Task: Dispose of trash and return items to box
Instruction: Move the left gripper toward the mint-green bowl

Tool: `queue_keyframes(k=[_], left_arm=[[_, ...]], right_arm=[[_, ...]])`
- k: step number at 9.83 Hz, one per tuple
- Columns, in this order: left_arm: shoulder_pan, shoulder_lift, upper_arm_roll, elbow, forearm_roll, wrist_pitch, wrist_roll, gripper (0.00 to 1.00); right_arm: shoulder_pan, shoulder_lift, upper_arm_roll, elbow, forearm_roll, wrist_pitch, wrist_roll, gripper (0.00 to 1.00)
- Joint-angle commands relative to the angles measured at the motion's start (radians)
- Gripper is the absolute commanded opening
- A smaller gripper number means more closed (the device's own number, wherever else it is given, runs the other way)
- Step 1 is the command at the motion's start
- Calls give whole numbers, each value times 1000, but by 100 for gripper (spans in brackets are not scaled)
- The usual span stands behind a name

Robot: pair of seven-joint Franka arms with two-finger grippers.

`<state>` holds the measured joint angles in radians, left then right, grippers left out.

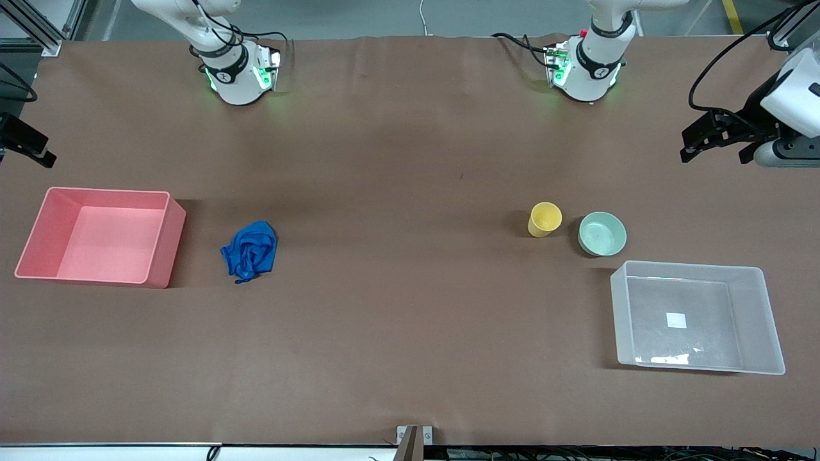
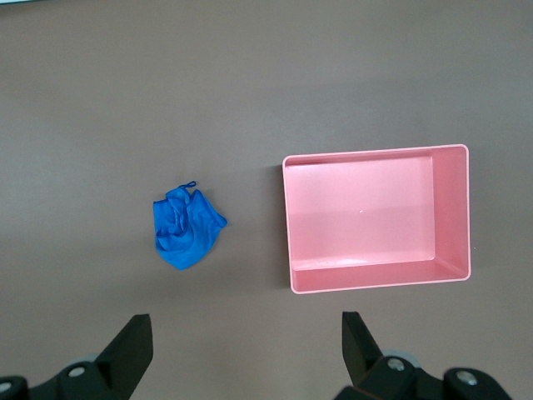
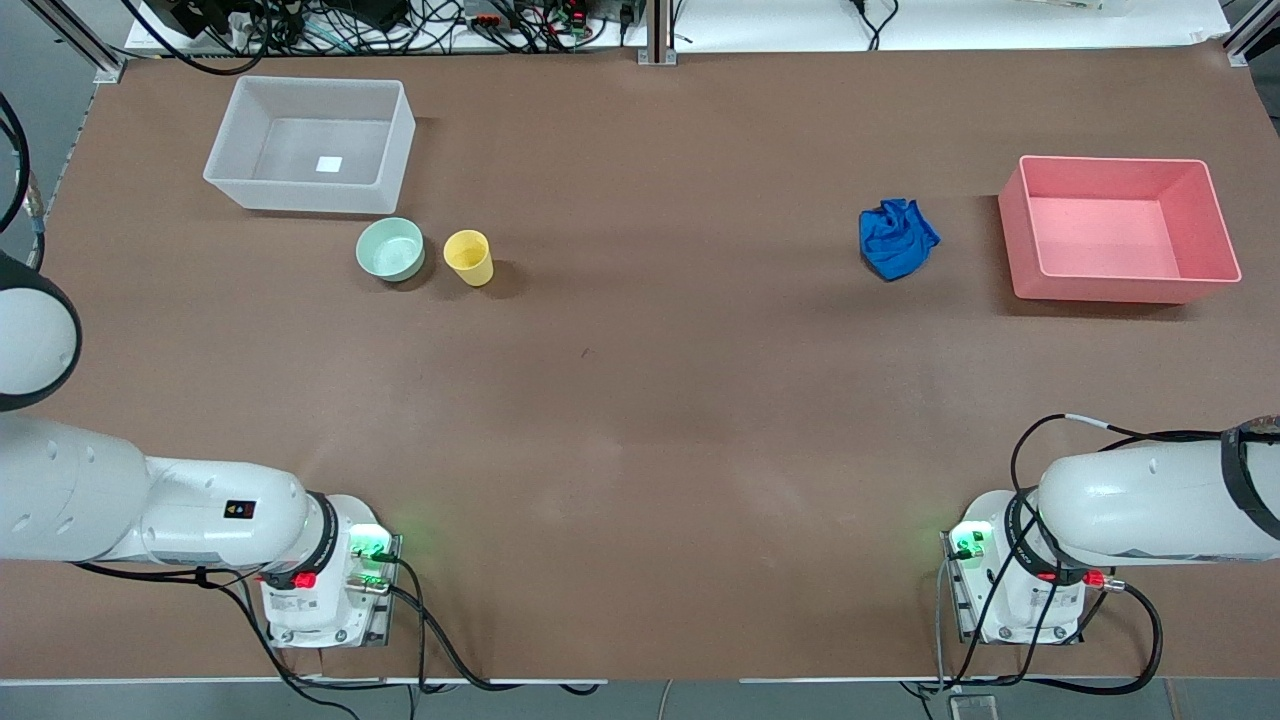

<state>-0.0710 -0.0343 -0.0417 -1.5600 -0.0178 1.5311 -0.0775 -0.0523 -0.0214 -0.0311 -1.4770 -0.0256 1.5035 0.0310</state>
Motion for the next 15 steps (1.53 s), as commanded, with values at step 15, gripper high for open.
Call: queue_keyframes(k=[15], left_arm=[[34, 109, 28, -718, 2, 785, 10, 100]], right_arm=[[135, 111, 2, -148, -2, 156, 76, 100]])
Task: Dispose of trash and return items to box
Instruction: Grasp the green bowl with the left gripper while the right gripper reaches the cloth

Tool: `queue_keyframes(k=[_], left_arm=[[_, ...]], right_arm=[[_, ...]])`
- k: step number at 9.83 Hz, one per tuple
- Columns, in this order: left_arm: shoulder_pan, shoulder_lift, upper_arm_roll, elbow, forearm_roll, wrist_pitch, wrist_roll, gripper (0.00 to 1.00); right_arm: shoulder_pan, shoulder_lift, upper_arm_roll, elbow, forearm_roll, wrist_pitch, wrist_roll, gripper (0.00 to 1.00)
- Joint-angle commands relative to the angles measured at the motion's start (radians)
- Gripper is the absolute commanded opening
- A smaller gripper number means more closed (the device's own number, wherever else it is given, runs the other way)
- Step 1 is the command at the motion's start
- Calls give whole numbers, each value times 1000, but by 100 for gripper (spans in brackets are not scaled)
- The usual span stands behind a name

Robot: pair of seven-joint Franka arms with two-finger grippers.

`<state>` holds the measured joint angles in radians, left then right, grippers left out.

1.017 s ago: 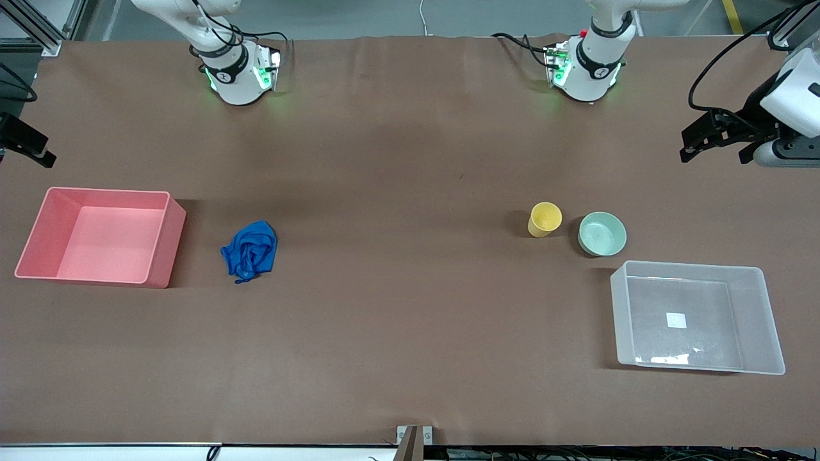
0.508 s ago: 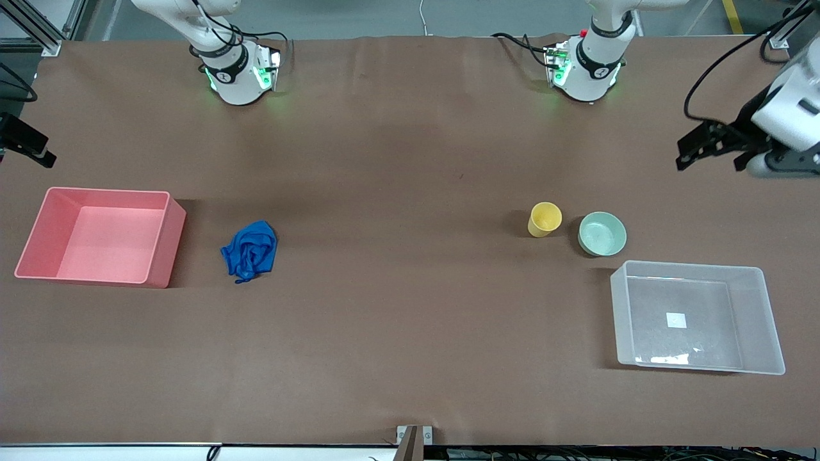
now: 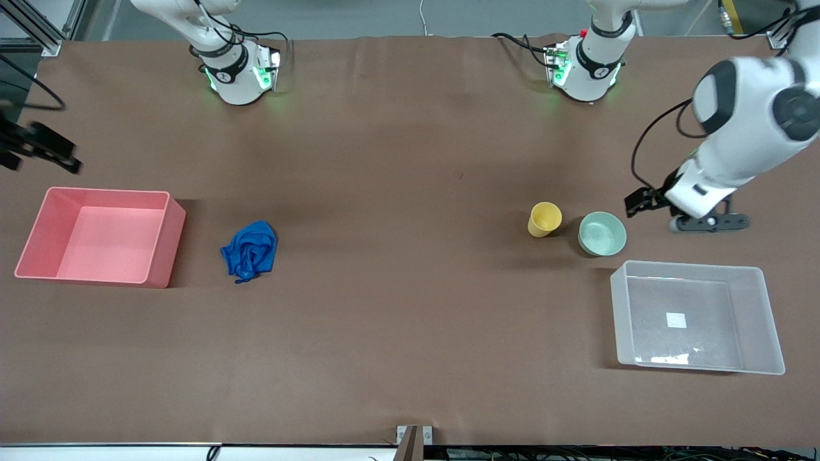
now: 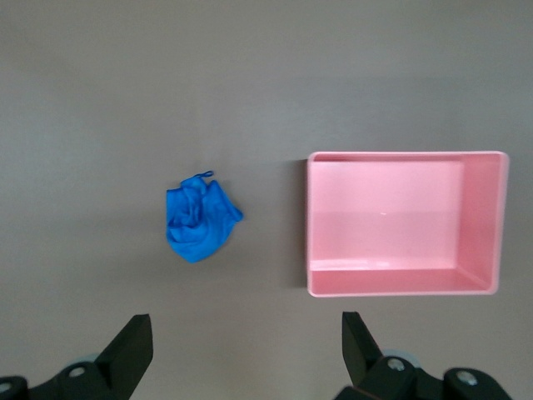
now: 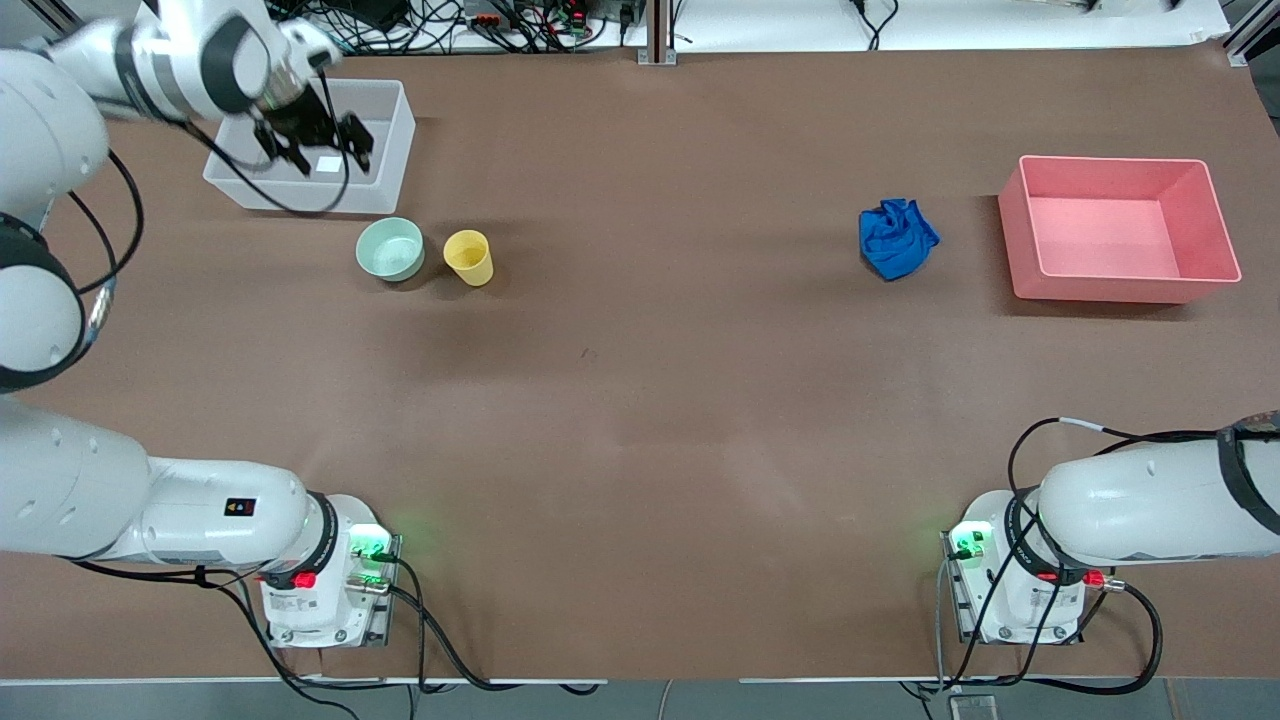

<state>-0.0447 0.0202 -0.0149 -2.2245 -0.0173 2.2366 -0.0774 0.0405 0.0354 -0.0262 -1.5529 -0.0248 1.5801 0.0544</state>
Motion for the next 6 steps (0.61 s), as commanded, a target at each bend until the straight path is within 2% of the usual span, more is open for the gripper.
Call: queue_keyframes(k=[1, 3, 4, 6], left_arm=[[11, 100, 1, -59, 2, 110, 10, 100], [17, 199, 4, -70, 0, 203, 8, 100], [22, 242, 15, -70, 0, 263, 8, 100], [22, 282, 16, -70, 0, 282, 8, 99]], right_arm=[[48, 126, 15, -97, 5, 142, 67, 100], [48, 274, 58, -154, 5, 270, 74, 100], [41, 288, 69, -259, 3, 431, 74, 100], [29, 319, 71, -468, -6, 765, 71, 100]])
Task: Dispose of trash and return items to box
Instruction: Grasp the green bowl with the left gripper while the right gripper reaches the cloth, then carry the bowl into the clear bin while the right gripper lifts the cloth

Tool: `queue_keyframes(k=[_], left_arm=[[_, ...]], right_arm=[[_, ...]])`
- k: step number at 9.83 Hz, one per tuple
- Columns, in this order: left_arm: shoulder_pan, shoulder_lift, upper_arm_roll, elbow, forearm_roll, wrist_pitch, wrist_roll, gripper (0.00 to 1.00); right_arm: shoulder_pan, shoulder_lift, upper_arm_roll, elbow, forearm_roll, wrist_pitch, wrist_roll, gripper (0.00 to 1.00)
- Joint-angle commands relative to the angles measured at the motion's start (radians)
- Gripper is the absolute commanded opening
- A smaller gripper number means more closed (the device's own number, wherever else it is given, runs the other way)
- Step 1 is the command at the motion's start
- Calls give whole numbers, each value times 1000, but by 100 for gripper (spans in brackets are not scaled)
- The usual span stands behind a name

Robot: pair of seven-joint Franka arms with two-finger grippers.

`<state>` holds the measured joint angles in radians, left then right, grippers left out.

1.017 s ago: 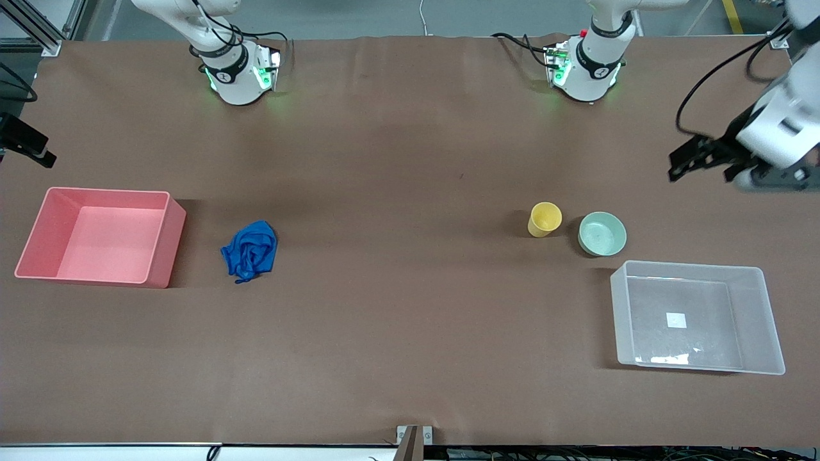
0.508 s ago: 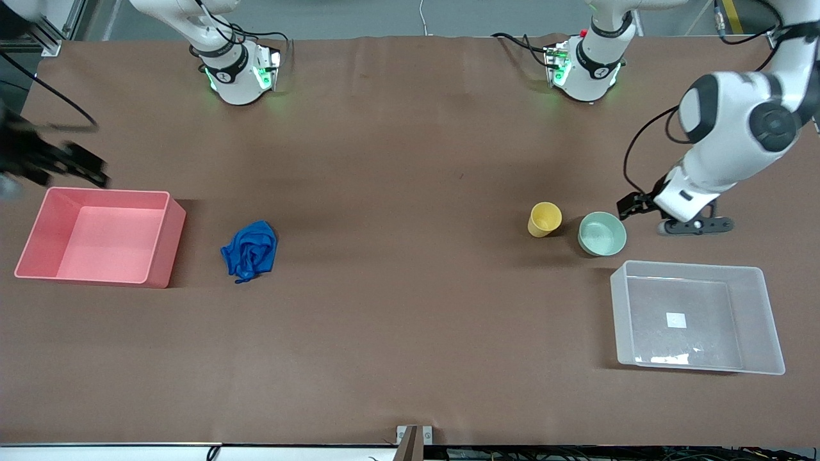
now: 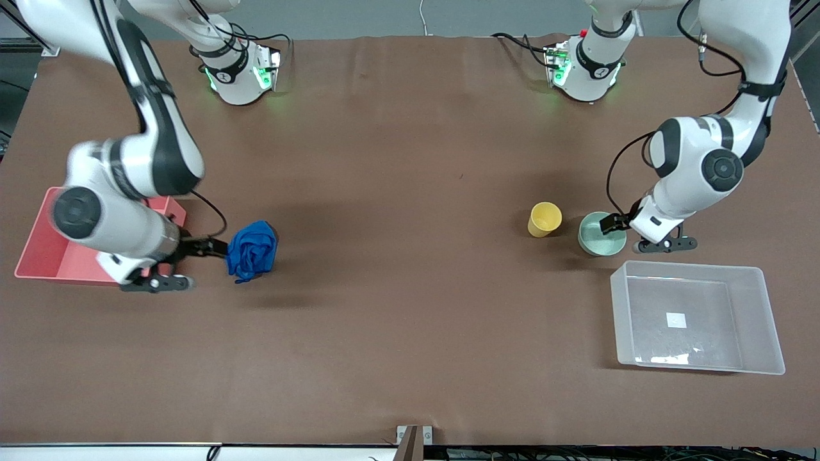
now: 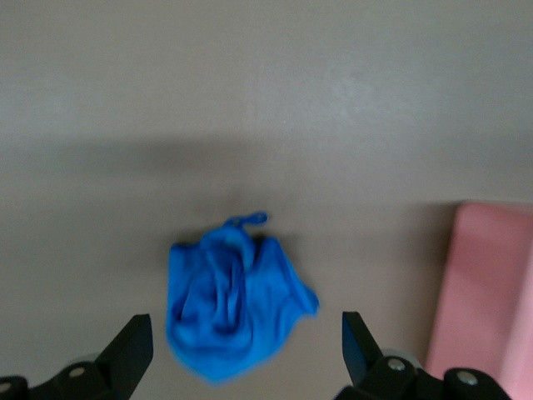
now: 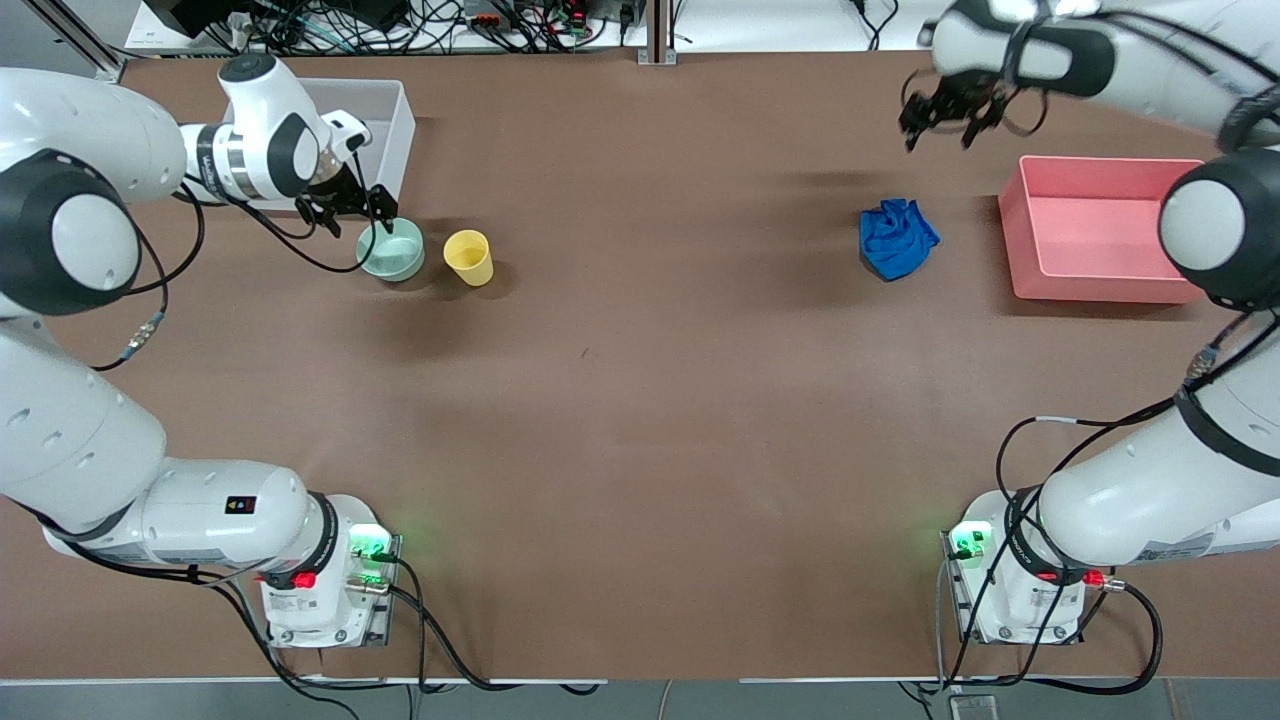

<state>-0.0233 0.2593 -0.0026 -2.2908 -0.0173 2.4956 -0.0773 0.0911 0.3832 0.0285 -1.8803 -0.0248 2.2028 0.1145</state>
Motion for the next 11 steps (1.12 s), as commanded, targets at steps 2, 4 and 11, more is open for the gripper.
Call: queue_keyframes(k=[2, 4, 11], left_arm=[[0, 76, 7, -3, 0, 45, 7, 85], [0, 101, 7, -3, 0, 60, 5, 26], [5, -127, 7, 7, 0, -209, 14, 1]], right_arm=[[-11, 15, 18, -216, -7, 267, 11, 100], [-7, 43, 25, -264, -7, 333, 13, 100], [-17, 45, 48, -222, -7, 288, 86, 0]])
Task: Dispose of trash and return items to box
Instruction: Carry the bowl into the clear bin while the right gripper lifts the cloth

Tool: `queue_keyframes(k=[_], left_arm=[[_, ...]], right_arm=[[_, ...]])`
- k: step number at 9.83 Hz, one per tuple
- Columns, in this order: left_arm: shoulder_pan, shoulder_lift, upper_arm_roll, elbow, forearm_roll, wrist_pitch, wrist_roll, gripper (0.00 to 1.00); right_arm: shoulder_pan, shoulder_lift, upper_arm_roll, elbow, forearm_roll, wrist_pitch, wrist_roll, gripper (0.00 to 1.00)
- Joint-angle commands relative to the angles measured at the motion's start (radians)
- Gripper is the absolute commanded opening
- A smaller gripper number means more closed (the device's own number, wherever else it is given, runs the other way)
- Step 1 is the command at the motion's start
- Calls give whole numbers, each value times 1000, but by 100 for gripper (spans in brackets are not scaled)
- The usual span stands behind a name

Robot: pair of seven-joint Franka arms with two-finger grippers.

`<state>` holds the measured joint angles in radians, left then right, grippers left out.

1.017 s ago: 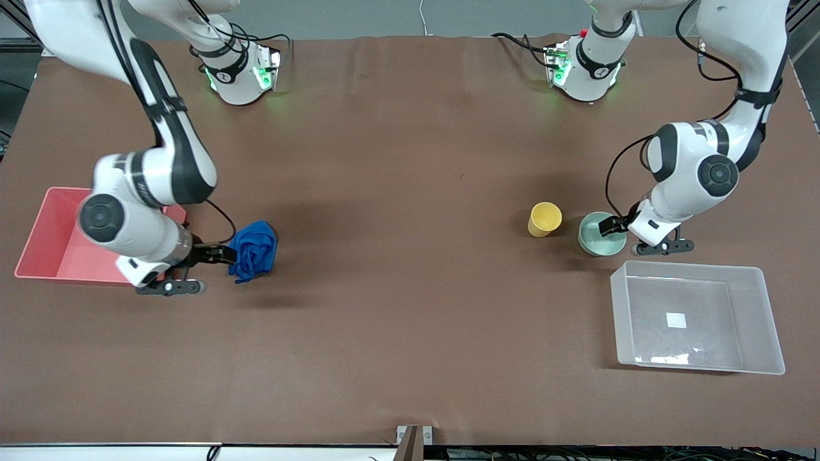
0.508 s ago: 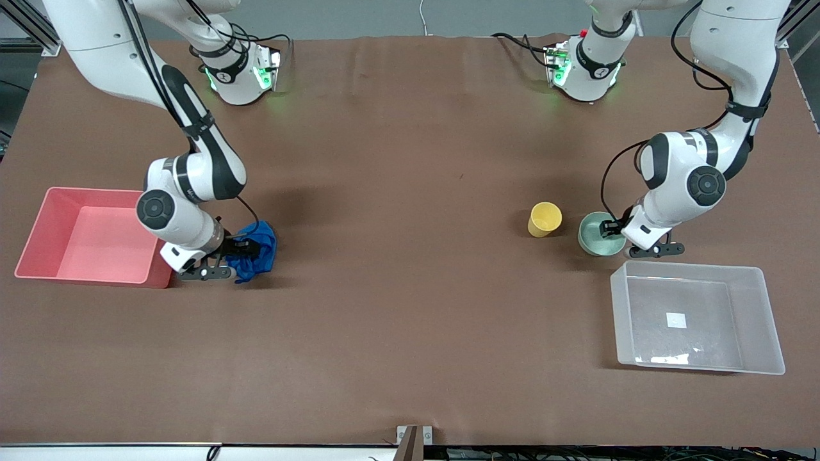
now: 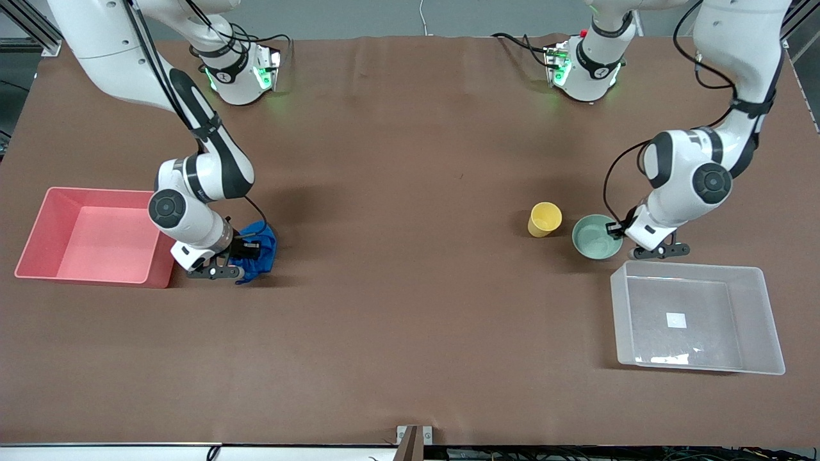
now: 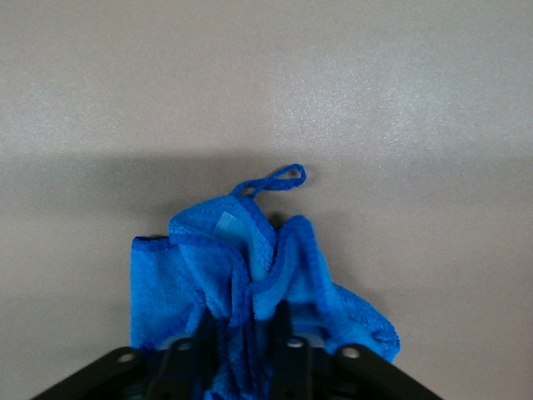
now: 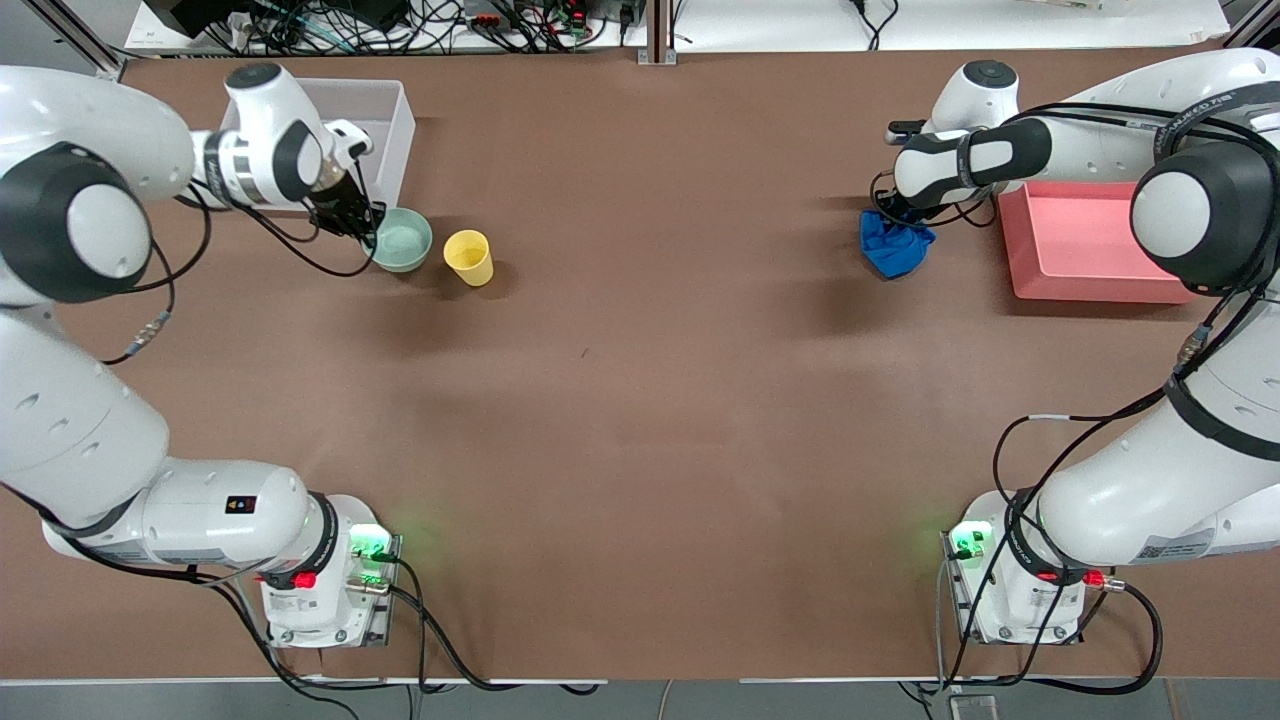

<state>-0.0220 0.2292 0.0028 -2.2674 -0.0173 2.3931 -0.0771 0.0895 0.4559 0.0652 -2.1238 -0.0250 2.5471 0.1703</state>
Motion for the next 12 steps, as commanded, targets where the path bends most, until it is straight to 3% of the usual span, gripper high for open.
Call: queue_keyframes(k=[1, 3, 5, 6, 8, 9, 12], left_arm=[[2, -144, 2, 18, -9, -183, 14, 1], [7, -92, 28, 202, -13, -285, 16, 1], [7, 84, 62, 438, -15, -285, 37, 0], [7, 182, 71, 556, -15, -285, 72, 0], [11, 342, 108, 760, -93, -285, 147, 0], [10, 366, 123, 781, -139, -287, 167, 0], [25, 514, 186, 878, -165, -272, 301, 0]], right_arm=[[-19, -66, 13, 135, -4, -306, 61, 0], [-55, -109, 15, 377, 0, -700, 48, 0], [-106, -195, -11, 470, -1, -883, -117, 0], [-115, -233, -81, 464, -7, -916, -237, 0], [-116, -240, -259, 438, -27, -900, -496, 0], [-125, -238, -293, 383, -45, -822, -534, 1], [-194, -233, -297, 109, -50, -430, -595, 1]])
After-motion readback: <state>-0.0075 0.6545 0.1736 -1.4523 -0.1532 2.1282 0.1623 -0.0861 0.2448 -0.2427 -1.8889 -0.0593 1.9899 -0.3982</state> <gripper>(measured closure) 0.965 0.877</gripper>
